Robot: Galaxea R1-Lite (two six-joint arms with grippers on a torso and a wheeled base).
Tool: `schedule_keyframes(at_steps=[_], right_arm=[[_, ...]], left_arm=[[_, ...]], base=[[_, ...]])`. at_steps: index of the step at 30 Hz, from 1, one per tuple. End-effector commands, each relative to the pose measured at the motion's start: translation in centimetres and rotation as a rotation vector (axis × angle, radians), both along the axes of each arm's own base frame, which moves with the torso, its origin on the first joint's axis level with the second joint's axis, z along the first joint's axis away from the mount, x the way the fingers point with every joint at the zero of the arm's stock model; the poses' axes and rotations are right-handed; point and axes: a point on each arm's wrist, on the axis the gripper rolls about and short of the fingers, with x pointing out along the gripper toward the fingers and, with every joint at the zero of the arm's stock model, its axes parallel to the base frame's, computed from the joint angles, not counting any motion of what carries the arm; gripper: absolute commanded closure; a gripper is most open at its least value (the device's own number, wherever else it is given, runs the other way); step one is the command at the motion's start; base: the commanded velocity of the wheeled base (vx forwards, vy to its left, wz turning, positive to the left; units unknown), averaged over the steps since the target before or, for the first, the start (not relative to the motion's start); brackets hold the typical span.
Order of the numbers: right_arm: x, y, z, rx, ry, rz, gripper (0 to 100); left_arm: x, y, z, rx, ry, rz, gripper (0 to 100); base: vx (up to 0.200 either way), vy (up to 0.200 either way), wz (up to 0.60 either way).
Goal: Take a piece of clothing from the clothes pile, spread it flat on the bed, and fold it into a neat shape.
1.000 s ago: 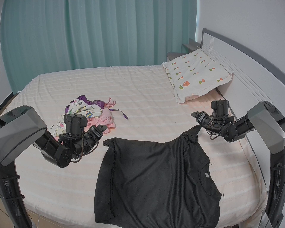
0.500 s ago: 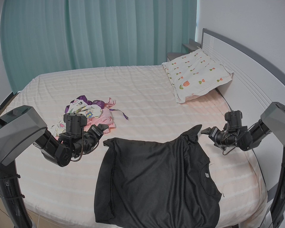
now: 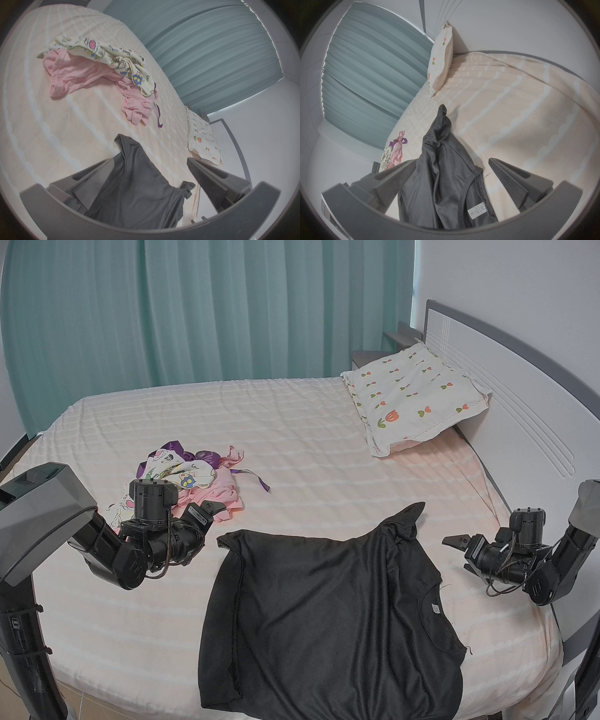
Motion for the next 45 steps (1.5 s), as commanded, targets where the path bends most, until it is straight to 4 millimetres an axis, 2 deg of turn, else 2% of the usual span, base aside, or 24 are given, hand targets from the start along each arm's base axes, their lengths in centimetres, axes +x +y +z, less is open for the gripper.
schedule_keyframes(at_steps=[1, 9, 10, 18, 26, 27, 38, 45], right_arm=[[-0.3, 0.1, -3.2, 0.01, 0.086, 0.02, 0], [0.9, 0.8, -4.3, 0.005, 0.084, 0.035, 0], [1.8, 1.1, -4.5, -0.004, 0.07, 0.026, 0], [2.8, 1.3, -5.6, -0.007, 0.073, 0.028, 0], [2.8, 1.7, -6.4, -0.009, 0.093, 0.039, 0], [2.9, 1.8, -6.7, -0.01, 0.099, 0.039, 100], [3.3, 1.0, -6.0, -0.017, 0.032, -0.002, 100], [4.4, -1.1, -4.7, -0.031, -0.096, -0.1, 100]], left_arm=[[0.2, 1.1, -0.8, -0.042, 0.031, -0.03, 0], [0.3, 1.3, -0.5, -0.059, 0.028, -0.023, 0], [0.2, 1.2, -0.7, -0.057, 0.036, -0.024, 0], [0.2, 0.9, -1.4, -0.055, 0.054, -0.031, 0], [0.3, 0.9, -1.6, -0.055, 0.059, -0.03, 0], [0.3, 0.9, -1.8, -0.054, 0.064, -0.03, 0], [0.3, 0.8, -2.4, -0.051, 0.079, -0.033, 0], [0.5, 0.7, -2.6, -0.05, 0.082, -0.031, 0]], base=[[0.0, 0.0, 0.0], [0.0, 0.0, 0.0], [0.0, 0.0, 0.0], [0.0, 0.0, 0.0], [0.0, 0.0, 0.0], [0.0, 0.0, 0.0], [0.0, 0.0, 0.0], [0.0, 0.0, 0.0]])
